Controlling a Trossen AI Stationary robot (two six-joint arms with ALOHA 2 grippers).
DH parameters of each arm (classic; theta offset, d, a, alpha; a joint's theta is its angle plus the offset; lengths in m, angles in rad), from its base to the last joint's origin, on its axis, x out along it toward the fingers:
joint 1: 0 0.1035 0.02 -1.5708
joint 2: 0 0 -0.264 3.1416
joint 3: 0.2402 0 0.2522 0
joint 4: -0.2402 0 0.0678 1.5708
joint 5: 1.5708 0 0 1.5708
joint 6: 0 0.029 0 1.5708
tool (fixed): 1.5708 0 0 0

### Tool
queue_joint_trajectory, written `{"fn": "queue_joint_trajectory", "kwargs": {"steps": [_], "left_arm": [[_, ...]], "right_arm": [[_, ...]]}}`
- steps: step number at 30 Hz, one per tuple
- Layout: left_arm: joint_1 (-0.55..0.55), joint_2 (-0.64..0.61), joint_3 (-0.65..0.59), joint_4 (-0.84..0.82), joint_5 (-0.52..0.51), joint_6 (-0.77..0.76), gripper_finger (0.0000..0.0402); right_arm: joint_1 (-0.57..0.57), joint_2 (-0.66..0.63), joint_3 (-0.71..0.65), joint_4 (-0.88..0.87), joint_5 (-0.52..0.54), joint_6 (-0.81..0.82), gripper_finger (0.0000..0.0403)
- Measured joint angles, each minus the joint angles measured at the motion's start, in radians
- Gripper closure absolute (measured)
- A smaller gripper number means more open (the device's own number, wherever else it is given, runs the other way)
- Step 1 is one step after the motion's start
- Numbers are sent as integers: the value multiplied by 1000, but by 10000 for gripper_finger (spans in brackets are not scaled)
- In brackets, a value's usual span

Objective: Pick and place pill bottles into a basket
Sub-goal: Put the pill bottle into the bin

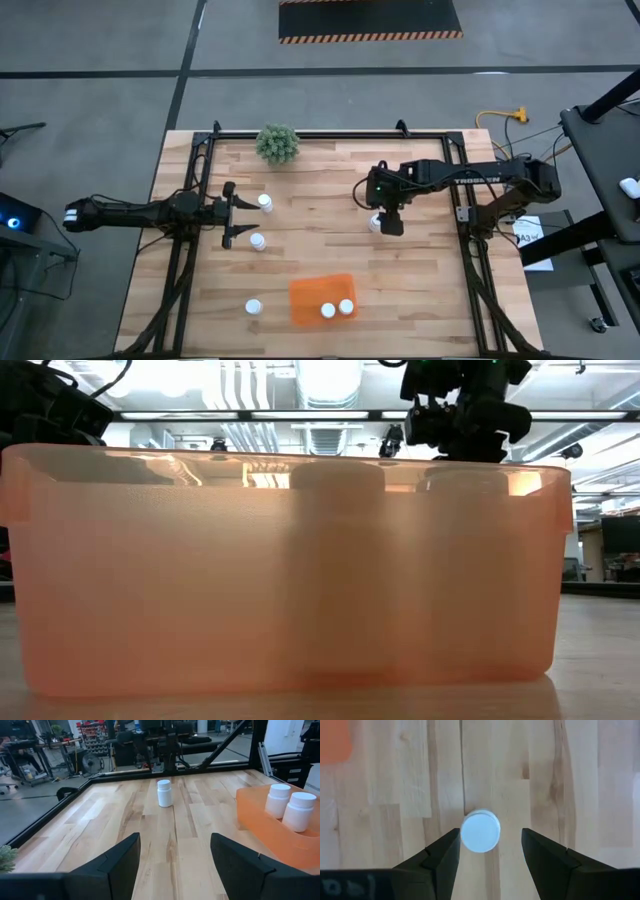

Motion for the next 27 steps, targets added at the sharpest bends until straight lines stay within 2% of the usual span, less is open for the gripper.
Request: {"fn": "queue_joint_trajectory", "kwargs": {"steps": [17,27], "left_arm": [[0,0,0,0,0,0,177],[-1,0,0,0,0,0,177]], "right_arm": [[-1,0,-4,15,-30,21,197],[-1,0,-9,16,-30,44,92]]}}
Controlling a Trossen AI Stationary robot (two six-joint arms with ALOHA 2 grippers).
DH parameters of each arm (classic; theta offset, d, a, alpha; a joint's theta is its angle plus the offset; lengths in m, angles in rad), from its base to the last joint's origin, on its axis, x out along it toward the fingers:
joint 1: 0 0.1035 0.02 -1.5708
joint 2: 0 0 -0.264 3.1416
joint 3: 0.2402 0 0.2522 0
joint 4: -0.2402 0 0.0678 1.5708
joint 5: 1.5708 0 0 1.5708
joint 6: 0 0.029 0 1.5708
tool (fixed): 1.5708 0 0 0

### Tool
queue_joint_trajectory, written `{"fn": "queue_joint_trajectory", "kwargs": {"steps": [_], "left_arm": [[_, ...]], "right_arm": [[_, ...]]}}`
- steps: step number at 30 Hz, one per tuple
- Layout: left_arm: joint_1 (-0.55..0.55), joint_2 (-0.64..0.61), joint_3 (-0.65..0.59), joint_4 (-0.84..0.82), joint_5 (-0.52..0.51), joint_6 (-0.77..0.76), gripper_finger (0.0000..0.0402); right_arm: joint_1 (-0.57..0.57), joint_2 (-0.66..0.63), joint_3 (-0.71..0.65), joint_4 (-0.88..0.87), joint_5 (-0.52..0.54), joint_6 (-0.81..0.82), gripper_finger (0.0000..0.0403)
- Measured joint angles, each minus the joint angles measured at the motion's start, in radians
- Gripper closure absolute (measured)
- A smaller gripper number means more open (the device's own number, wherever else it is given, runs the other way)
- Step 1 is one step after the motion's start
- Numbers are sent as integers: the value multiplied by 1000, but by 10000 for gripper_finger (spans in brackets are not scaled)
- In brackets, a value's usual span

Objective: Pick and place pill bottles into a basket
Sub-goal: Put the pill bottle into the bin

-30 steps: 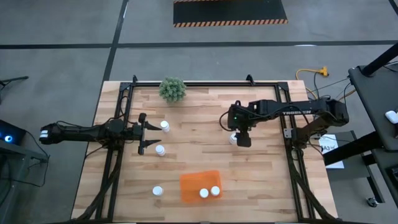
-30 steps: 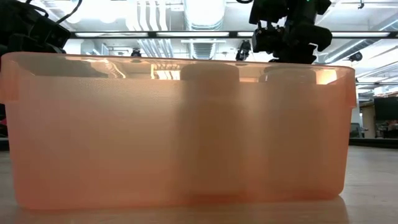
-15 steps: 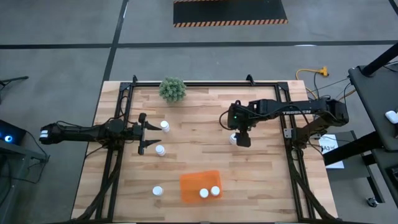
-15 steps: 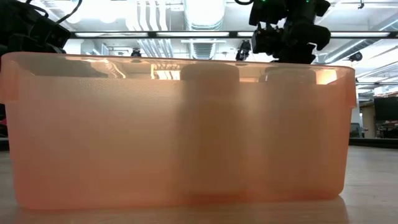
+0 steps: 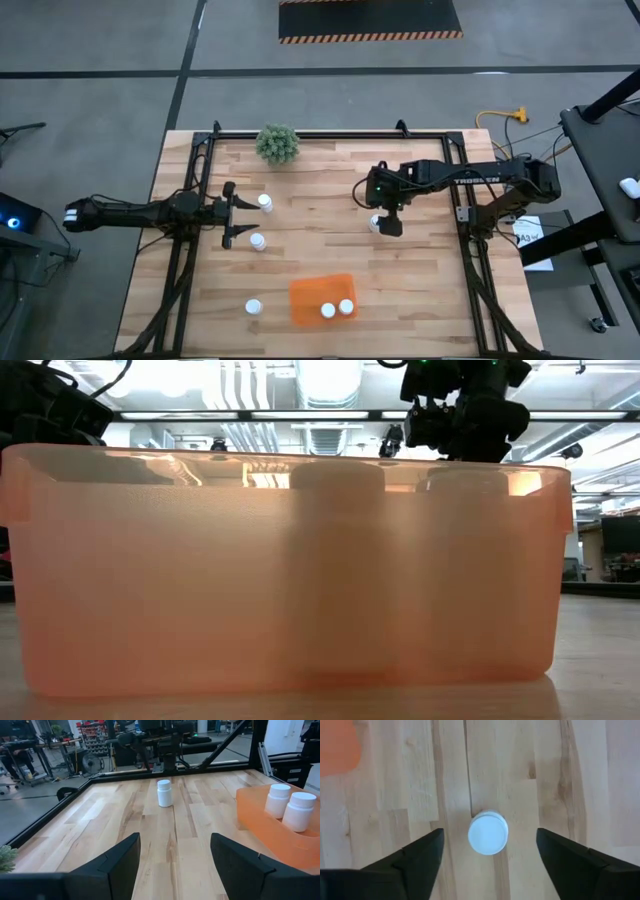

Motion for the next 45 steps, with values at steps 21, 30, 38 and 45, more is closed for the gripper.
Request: {"fn": "queue_joint_trajectory", "kwargs": {"steps": [21,30,38,45], "left_arm": [[1,0,0,0,0,0,177],[1,0,0,0,0,0,177],[1,0,0,0,0,0,177],[1,0,0,0,0,0,177]], "right_arm": [[1,26,-136,142,4,-2,76],[1,75,-137,190,2,-7,76],[1,77,-137,183,2,-6,77],[1,77,-137,182,2,-6,88]]}}
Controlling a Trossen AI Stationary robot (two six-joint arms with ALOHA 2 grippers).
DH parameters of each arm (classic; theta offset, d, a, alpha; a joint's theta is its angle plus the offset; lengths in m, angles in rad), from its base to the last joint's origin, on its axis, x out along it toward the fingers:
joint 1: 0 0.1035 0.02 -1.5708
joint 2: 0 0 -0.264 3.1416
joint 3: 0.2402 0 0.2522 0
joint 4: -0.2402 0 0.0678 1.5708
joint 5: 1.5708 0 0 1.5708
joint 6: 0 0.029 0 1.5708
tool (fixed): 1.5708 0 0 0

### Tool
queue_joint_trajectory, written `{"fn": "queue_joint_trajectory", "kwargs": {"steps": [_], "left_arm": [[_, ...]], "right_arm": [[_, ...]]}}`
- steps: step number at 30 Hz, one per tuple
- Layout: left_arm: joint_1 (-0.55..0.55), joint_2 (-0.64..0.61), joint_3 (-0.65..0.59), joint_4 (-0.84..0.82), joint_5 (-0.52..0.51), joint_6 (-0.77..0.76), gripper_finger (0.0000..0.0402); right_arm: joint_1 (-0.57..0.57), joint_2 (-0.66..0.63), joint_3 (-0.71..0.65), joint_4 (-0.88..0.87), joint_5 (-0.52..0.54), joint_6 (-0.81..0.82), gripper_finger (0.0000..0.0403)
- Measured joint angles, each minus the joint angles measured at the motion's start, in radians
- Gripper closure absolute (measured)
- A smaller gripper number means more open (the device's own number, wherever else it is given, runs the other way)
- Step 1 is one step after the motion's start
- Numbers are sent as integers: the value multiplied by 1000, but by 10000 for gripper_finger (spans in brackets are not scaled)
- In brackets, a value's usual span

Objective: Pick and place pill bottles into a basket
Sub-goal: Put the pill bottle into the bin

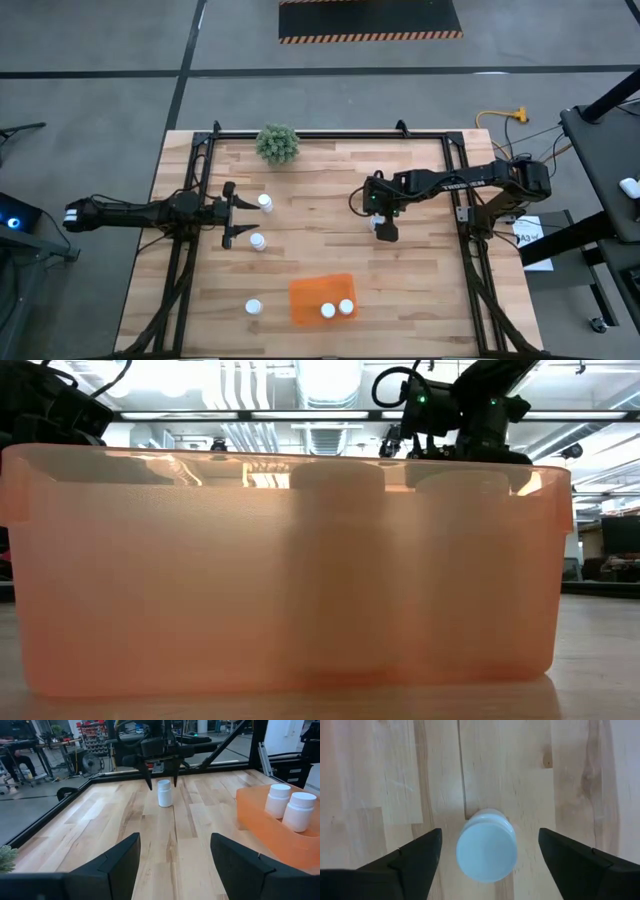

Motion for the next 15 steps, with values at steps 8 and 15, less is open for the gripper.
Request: {"fn": "queue_joint_trajectory", "kwargs": {"steps": [8,15], "left_arm": [[0,0,0,0,0,0,177],[-1,0,0,0,0,0,177]], "right_arm": [[-1,0,0,0,0,0,192],[-1,0,0,0,0,-5,257]]}}
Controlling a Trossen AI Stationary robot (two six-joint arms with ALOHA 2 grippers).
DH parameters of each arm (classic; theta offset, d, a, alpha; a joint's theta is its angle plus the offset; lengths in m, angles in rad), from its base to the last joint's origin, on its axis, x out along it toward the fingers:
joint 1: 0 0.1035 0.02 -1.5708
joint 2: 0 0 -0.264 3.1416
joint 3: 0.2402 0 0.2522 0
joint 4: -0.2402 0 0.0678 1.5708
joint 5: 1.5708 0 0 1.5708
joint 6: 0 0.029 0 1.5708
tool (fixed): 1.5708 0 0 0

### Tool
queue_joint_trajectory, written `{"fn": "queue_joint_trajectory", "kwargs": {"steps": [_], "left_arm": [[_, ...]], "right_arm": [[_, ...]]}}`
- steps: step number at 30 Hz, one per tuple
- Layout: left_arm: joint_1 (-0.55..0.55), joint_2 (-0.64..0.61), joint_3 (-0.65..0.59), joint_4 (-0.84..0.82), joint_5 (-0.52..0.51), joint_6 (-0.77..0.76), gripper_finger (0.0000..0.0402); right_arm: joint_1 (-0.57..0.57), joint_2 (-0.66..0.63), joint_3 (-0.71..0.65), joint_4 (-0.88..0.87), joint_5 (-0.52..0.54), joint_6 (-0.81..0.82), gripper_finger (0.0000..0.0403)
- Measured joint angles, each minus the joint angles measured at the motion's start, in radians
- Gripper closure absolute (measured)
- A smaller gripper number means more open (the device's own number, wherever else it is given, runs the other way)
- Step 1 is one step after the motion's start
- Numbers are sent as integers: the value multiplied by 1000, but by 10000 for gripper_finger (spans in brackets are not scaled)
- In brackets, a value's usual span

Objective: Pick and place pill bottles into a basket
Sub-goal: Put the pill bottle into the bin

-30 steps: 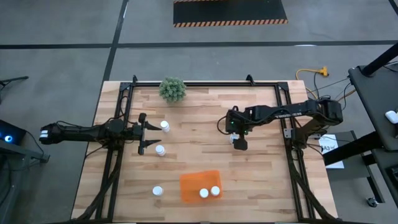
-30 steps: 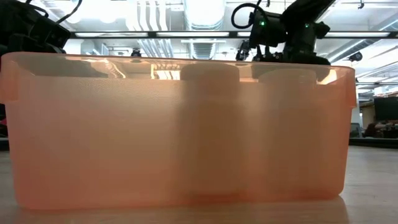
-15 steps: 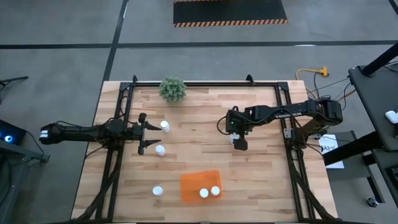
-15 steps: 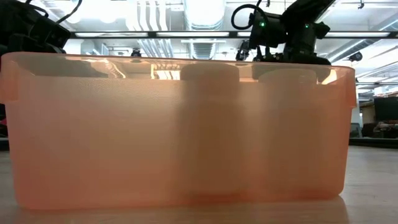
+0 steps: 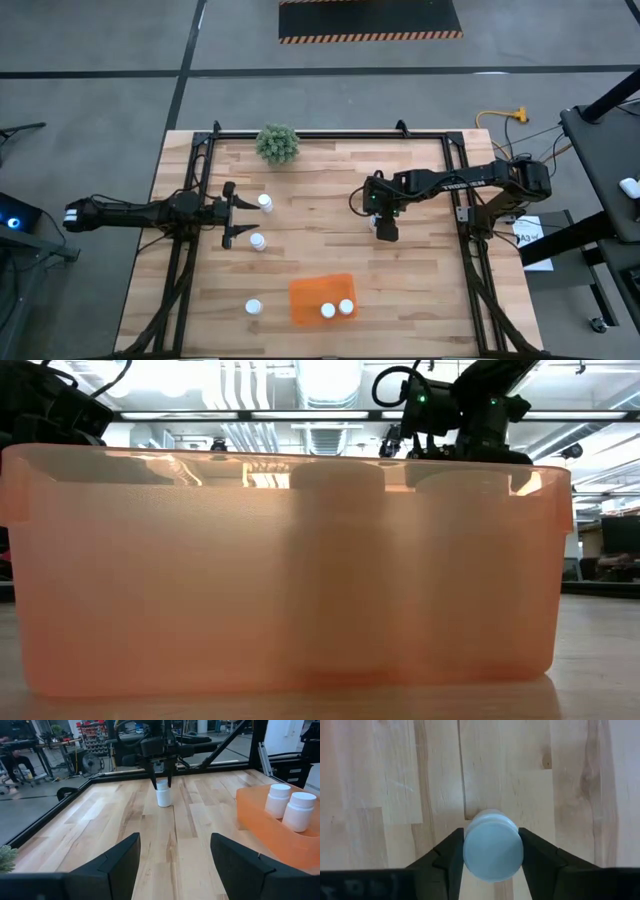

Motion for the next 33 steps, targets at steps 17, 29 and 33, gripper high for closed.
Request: {"fn": "queue_joint_trajectory", "kwargs": {"steps": [17,29,33], "left_arm": [[0,0,0,0,0,0,177],[1,-2,0,0,0,0,177],[1,-2,0,0,0,0,177]], "right_arm": [[1,-7,0,-25,-27,0,257],[7,-13,121,-142,-24,3,257],[34,-13,221,-184,-18,-1,257]]}}
